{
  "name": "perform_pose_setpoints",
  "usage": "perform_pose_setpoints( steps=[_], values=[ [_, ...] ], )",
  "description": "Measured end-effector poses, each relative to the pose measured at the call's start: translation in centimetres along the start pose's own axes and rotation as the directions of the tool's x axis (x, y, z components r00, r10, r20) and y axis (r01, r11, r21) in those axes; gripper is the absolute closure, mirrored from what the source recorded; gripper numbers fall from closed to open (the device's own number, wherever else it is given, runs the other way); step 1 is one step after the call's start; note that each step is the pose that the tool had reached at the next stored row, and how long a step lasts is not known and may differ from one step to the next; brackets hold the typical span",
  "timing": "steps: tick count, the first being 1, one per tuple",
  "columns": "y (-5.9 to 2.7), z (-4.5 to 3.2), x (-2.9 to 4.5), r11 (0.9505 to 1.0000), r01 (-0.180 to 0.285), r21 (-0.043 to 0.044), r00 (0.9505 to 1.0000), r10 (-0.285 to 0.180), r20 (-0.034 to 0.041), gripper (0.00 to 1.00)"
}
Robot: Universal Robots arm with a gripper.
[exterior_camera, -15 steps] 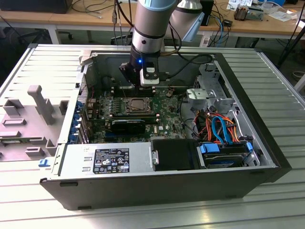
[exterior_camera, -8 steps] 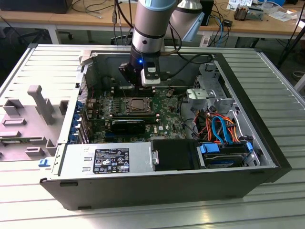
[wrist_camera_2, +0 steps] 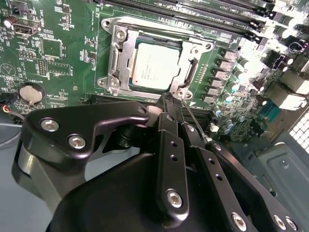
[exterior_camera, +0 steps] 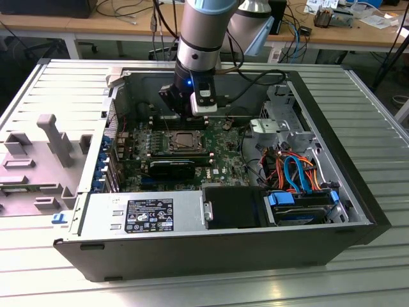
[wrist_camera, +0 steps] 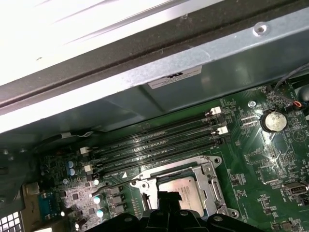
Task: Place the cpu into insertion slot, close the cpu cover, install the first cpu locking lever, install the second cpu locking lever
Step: 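Install the first cpu locking lever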
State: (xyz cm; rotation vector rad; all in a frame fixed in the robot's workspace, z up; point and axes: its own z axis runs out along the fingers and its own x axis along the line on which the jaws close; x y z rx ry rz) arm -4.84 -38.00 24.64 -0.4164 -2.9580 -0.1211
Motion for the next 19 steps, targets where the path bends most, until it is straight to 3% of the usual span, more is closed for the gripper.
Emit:
perform_pose_setpoints(
  steps=[7, 9, 19],
  values=[
    [0.0, 0.0, 0.0, 0.9988, 0.048, 0.0078, 0.9989, -0.048, -0.003, 0.89],
    [0.0, 0.0, 0.0, 0.9966, 0.081, 0.0131, 0.9967, -0.081, -0.0053, 0.89],
    [0.0, 0.0, 0.0, 0.9892, 0.145, 0.0232, 0.9894, -0.145, -0.0103, 0.89]
  ],
)
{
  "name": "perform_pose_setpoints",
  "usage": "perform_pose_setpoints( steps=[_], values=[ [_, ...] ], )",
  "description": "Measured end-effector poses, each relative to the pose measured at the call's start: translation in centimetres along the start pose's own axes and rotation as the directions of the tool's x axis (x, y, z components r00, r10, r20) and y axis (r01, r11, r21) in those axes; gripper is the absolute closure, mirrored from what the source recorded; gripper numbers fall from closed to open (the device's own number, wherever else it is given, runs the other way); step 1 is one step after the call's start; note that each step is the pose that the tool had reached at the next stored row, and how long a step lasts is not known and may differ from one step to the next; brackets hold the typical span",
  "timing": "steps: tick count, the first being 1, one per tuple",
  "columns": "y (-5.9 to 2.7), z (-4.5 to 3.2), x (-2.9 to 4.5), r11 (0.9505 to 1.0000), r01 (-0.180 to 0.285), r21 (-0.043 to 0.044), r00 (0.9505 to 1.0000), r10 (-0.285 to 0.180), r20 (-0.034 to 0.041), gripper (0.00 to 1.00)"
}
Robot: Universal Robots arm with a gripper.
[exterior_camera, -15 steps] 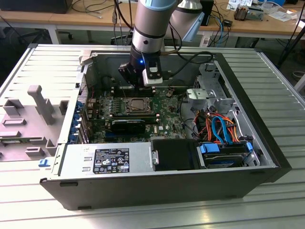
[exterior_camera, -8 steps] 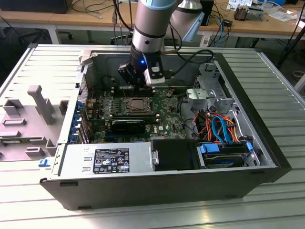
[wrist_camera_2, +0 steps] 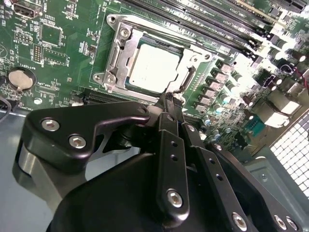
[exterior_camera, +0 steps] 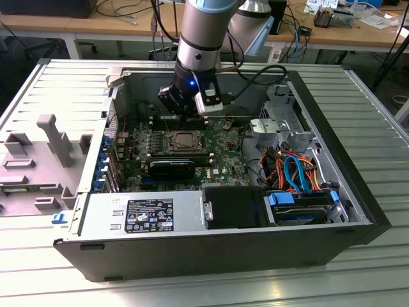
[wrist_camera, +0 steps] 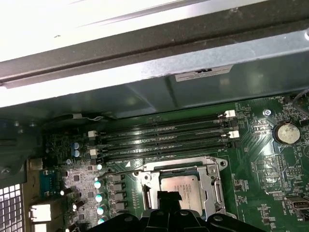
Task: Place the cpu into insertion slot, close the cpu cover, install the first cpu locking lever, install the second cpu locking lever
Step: 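Install the first cpu locking lever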
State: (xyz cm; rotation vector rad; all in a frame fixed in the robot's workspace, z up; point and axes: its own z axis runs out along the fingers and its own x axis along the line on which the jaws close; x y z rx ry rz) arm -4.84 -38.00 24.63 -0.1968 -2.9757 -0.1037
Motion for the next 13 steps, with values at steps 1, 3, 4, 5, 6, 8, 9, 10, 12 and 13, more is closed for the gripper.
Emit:
perform_pose_setpoints(
  steps=[1, 3, 4, 5, 6, 8, 9, 10, 12, 13],
  values=[
    [0.0, 0.0, 0.0, 1.0, 0.01, 0.0016, 1.0, -0.01, -0.0006, 0.89],
    [0.0, 0.0, 0.0, 0.9998, 0.02, 0.0032, 0.9998, -0.02, -0.0012, 0.89],
    [0.0, 0.0, 0.0, 0.9996, 0.028, 0.0044, 0.9996, -0.028, -0.0018, 0.89],
    [0.0, 0.0, 0.0, 0.9995, 0.032, 0.0052, 0.9995, -0.032, -0.002, 0.89],
    [0.0, 0.0, 0.0, 0.9993, 0.037, 0.006, 0.9993, -0.037, -0.0023, 0.89],
    [0.0, 0.0, 0.0, 0.9987, 0.05, 0.008, 0.9988, -0.05, -0.0032, 0.89],
    [0.0, 0.0, 0.0, 0.9985, 0.054, 0.0086, 0.9986, -0.054, -0.0035, 0.89],
    [0.0, 0.0, 0.0, 0.9981, 0.061, 0.0097, 0.9981, -0.061, -0.004, 0.89],
    [0.0, 0.0, 0.0, 0.9973, 0.072, 0.0115, 0.9974, -0.072, -0.0047, 0.89],
    [0.0, 0.0, 0.0, 0.997, 0.077, 0.0122, 0.997, -0.077, -0.0051, 0.89]
  ],
)
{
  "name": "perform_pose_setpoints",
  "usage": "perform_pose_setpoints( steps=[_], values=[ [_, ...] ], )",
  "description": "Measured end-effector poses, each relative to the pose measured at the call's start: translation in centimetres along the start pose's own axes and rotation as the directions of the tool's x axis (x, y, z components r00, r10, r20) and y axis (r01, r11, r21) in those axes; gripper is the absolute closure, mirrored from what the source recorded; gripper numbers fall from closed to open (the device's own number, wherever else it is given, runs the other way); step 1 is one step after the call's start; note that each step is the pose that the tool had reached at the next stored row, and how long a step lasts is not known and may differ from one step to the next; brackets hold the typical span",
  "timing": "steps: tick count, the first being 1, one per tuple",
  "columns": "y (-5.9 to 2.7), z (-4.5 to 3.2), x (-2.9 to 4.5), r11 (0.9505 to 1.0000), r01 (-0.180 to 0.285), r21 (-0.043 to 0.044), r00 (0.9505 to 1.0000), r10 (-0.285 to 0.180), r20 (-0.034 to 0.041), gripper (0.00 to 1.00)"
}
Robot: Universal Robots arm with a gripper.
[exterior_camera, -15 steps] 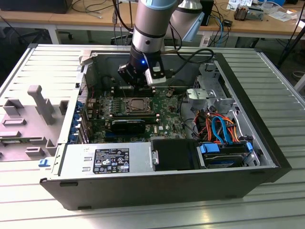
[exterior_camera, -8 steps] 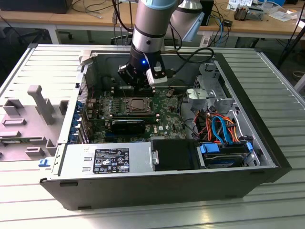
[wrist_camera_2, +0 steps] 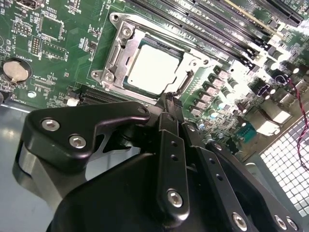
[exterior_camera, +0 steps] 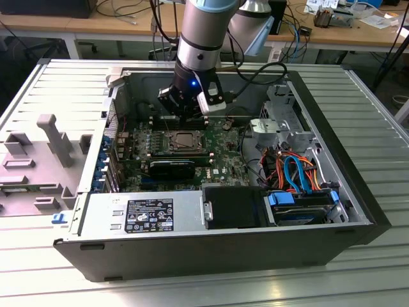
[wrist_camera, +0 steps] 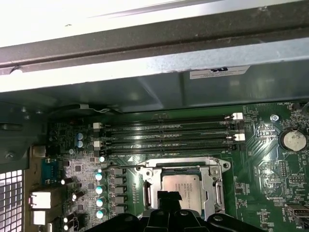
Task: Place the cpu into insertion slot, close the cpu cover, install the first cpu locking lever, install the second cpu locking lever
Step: 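Install the first cpu locking lever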
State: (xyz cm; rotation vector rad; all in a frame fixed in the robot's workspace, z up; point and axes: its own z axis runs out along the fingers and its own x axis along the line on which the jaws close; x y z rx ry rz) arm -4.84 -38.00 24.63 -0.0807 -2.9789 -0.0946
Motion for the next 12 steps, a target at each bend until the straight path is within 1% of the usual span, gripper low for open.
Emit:
perform_pose_setpoints(
  steps=[12],
  values=[
    [0.0, 0.0, 0.0, 0.9986, 0.051, 0.0084, 0.9987, -0.051, -0.0033, 0.89]
  ],
)
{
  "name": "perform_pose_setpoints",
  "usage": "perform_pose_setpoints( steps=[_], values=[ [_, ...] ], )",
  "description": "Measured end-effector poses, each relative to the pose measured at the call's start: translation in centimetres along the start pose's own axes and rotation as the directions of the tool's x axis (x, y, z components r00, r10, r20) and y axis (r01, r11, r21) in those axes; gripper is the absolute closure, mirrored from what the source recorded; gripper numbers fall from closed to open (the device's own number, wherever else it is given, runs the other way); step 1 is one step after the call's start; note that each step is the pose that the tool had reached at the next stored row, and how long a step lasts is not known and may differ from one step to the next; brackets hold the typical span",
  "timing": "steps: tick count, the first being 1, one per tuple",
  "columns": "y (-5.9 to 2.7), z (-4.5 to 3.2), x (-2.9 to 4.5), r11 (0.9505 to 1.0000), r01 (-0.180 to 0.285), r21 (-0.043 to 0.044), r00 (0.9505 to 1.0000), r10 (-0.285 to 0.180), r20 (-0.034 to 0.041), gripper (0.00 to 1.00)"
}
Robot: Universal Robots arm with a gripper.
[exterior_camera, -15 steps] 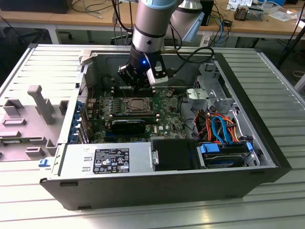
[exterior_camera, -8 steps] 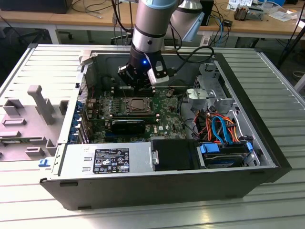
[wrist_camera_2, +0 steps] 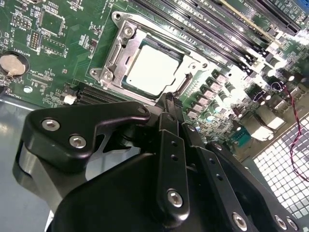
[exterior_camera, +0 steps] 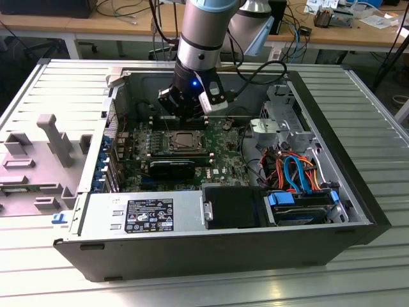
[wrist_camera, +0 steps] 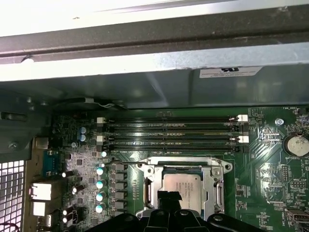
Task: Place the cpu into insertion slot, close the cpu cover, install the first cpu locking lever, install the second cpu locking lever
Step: 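Install the first cpu locking lever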
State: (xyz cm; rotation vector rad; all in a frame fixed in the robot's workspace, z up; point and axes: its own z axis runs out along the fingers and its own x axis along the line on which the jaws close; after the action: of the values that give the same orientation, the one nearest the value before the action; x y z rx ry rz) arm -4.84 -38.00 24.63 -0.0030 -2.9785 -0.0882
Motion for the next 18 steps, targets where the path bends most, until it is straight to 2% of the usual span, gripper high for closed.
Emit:
perform_pose_setpoints(
  steps=[18],
  values=[
    [0.0, 0.0, 0.0, 0.9971, 0.075, 0.012, 0.9972, -0.075, -0.0049, 0.89]
  ],
)
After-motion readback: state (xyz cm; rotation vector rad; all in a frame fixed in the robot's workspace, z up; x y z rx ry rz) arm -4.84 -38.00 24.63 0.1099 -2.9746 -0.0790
